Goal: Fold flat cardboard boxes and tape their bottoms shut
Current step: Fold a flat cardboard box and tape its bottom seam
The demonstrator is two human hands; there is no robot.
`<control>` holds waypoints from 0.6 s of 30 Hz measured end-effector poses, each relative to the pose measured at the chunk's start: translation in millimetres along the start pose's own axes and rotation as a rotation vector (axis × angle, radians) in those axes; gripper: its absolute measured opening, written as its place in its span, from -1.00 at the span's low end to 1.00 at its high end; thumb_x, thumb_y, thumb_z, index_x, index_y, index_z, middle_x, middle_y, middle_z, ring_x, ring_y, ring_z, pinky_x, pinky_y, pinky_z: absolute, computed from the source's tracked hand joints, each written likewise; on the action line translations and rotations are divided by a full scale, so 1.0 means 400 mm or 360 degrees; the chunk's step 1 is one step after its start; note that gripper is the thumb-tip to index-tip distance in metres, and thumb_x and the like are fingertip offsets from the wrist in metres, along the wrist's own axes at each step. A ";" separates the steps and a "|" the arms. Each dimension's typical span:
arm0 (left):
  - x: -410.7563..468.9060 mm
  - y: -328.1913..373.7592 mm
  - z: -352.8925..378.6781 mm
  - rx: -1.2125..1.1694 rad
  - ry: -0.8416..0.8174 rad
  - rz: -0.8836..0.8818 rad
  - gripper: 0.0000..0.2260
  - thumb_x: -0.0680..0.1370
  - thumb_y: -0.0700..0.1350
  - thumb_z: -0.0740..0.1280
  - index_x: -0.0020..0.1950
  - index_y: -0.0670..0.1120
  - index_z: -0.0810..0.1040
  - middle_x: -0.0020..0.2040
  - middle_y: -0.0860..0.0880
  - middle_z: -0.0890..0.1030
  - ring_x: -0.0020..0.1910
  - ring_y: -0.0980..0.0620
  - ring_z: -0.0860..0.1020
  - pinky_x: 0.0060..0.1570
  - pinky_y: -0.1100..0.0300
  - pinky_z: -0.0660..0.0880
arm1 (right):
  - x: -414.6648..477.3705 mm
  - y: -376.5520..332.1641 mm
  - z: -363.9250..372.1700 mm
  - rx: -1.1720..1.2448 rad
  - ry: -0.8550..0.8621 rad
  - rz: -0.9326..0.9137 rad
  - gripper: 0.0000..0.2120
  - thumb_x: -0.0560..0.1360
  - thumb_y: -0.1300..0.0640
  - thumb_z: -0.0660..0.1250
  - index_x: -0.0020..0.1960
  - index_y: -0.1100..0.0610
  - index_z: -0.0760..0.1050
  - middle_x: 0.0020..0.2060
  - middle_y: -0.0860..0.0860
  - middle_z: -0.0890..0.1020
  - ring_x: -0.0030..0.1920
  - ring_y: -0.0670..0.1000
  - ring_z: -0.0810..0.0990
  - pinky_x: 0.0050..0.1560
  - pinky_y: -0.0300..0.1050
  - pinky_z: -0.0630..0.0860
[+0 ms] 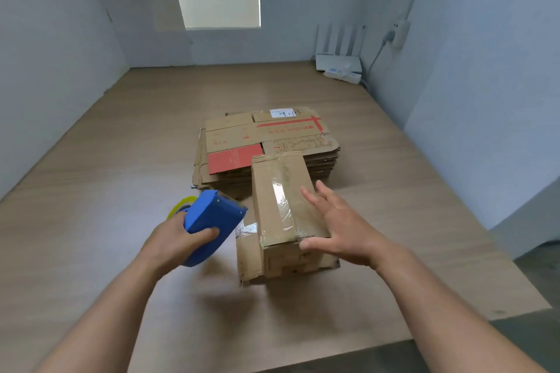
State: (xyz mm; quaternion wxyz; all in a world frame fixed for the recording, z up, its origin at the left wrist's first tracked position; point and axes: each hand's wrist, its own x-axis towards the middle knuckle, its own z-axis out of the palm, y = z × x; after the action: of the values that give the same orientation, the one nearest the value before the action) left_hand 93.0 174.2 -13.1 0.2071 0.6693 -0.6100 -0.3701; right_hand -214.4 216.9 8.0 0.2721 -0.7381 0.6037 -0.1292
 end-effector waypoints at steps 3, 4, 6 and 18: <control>-0.053 0.075 -0.030 -0.0090 -0.0142 0.0127 -0.61 0.25 0.25 0.46 -0.03 0.10 0.54 -0.16 0.07 0.62 -0.18 0.07 0.59 -0.31 0.26 0.48 | -0.008 -0.025 -0.020 0.0221 0.0323 -0.0124 -0.36 0.48 -0.12 0.36 0.49 -0.08 0.22 0.51 -0.09 0.14 0.48 -0.10 0.13 0.45 -0.11 0.14; -0.069 0.099 -0.037 -0.0105 -0.0175 0.0169 -0.60 0.25 0.25 0.48 -0.01 0.11 0.55 -0.17 0.08 0.63 -0.18 0.08 0.60 -0.30 0.28 0.48 | -0.009 -0.037 -0.026 0.0282 0.0425 -0.0168 -0.47 0.50 -0.07 0.34 0.43 -0.02 0.32 0.45 -0.08 0.27 0.42 -0.11 0.25 0.42 -0.11 0.23; -0.099 0.140 -0.044 -0.0135 -0.0261 0.0278 -0.62 0.24 0.25 0.49 -0.02 0.15 0.58 -0.17 0.14 0.65 -0.19 0.15 0.60 -0.33 0.38 0.46 | -0.010 -0.061 -0.037 0.0452 0.0538 -0.0243 -0.65 0.53 0.00 0.33 0.29 0.01 0.45 0.25 -0.08 0.47 0.21 -0.17 0.46 0.28 -0.08 0.43; -0.176 0.212 -0.039 -0.0197 -0.0661 0.0545 -0.63 0.18 0.22 0.48 -0.04 0.25 0.62 -0.09 0.12 0.67 -0.15 0.14 0.62 -0.26 0.39 0.48 | -0.009 -0.104 -0.066 0.1347 -0.0126 -0.0211 -0.75 0.49 0.04 0.30 0.12 0.08 0.57 -0.16 -0.03 0.65 -0.13 -0.10 0.57 -0.02 -0.21 0.48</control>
State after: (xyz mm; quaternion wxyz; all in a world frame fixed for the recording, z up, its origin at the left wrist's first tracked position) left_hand 49.7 225.3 75.5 0.1779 0.4522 -0.7199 -0.4955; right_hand -194.9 219.1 53.2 0.5649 -0.6030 0.4377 -0.3544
